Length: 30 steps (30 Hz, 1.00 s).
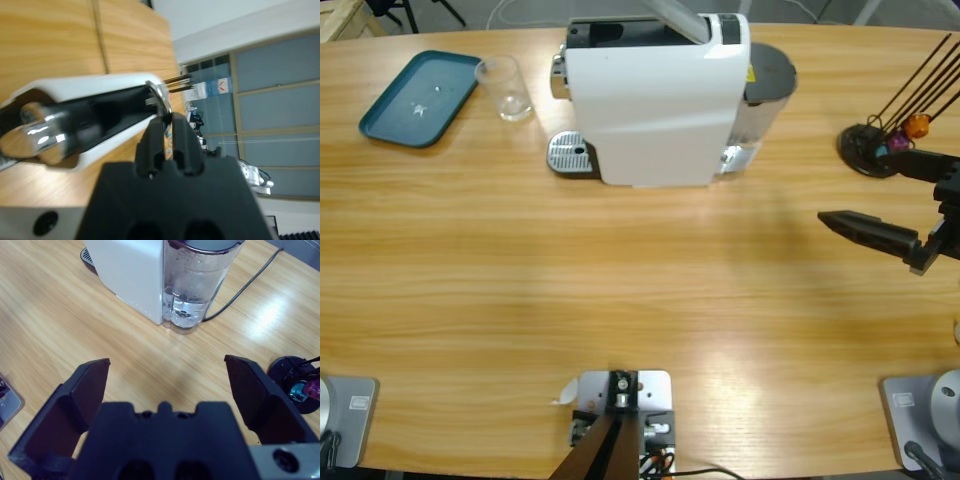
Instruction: Pour coffee
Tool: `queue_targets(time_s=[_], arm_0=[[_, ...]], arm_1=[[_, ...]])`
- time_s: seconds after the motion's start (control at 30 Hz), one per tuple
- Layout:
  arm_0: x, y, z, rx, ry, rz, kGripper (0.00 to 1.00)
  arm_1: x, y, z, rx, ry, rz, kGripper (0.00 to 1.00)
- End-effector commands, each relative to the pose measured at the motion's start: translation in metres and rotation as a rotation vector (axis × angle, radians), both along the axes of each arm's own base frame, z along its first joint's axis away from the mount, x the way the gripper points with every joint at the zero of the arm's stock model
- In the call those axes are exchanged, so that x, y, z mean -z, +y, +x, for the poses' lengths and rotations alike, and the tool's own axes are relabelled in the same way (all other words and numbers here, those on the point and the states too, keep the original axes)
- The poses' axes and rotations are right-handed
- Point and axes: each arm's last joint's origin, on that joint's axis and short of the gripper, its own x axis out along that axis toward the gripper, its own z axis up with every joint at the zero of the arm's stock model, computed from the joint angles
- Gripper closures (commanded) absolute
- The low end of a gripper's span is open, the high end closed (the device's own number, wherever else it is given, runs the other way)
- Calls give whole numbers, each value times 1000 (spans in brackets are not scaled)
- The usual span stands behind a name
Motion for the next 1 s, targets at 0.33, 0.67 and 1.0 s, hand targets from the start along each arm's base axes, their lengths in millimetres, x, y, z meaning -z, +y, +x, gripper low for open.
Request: queue_targets(time_s=[0.33, 0.67, 1.0], arm_0=[[-32, 41, -48, -170, -230, 365, 325], [-31, 87, -127, -307, -577, 851, 53], [43, 148, -195, -249, -599, 836, 18]], arm_1=[[8, -5, -6, -7, 10, -17, 0], [0, -6, 2, 110, 78, -97, 0], [-25, -33, 25, 465, 118, -49, 14]])
